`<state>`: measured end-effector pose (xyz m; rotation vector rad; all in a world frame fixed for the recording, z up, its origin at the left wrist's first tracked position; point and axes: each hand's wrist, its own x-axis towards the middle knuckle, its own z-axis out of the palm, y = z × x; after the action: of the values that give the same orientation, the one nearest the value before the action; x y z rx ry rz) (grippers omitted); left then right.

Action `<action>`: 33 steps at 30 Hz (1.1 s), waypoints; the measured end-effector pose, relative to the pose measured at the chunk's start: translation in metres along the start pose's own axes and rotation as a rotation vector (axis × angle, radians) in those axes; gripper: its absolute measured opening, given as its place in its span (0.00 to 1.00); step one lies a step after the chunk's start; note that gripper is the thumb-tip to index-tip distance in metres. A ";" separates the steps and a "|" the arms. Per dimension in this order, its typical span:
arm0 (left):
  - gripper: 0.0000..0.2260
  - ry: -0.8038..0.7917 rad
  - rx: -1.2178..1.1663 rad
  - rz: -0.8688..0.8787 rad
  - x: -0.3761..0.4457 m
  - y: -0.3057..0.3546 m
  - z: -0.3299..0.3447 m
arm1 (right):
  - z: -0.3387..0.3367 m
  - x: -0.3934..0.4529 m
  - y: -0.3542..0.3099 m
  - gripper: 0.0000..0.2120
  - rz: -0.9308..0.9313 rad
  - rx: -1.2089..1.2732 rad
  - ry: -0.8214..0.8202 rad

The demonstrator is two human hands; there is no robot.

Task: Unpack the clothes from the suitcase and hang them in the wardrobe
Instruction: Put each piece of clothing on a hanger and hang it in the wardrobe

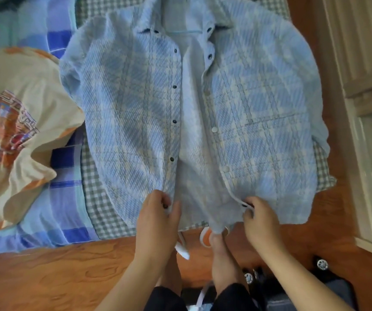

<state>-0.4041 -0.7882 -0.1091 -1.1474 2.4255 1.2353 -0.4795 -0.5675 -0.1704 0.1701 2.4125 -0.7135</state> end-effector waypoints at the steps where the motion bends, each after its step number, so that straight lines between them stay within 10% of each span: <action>1: 0.09 -0.005 -0.065 -0.008 -0.003 0.002 -0.004 | -0.018 -0.014 -0.009 0.07 -0.005 0.068 -0.040; 8: 0.13 -0.001 -0.463 -0.229 -0.016 0.010 -0.010 | -0.074 -0.074 -0.106 0.07 -0.160 0.496 -0.156; 33: 0.07 -0.061 -0.759 -0.403 -0.023 0.008 -0.009 | 0.022 -0.064 -0.118 0.07 -0.279 0.105 -0.027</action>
<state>-0.3922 -0.7792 -0.0880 -1.6256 1.5590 2.0493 -0.4496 -0.6756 -0.0936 -0.1359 2.3994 -0.9619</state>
